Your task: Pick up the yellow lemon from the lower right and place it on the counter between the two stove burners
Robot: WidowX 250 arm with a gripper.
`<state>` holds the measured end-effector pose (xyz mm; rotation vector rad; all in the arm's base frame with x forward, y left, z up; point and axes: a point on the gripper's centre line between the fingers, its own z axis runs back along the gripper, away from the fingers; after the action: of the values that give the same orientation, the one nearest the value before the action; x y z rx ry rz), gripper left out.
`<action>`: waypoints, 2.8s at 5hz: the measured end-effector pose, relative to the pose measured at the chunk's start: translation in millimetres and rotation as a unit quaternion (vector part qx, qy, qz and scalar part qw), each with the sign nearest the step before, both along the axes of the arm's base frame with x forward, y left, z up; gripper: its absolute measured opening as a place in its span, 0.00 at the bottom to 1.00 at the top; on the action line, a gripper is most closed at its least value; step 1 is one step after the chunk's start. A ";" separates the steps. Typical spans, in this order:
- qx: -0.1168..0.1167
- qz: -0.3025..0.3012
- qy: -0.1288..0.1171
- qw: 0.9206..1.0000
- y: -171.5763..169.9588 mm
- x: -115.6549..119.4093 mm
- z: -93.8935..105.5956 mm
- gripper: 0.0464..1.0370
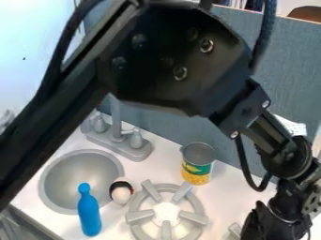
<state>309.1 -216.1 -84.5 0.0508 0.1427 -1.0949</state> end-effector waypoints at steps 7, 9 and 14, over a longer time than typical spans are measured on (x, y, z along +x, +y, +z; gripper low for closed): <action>-0.037 0.180 -0.070 0.980 94.7 32.6 75.8 0.65; -0.047 0.192 -0.066 0.978 84.9 60.3 16.4 0.65; -0.036 0.210 -0.063 0.975 86.3 61.0 -15.7 0.95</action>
<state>370.2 -129.8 -100.2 0.0236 -0.0021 -0.6718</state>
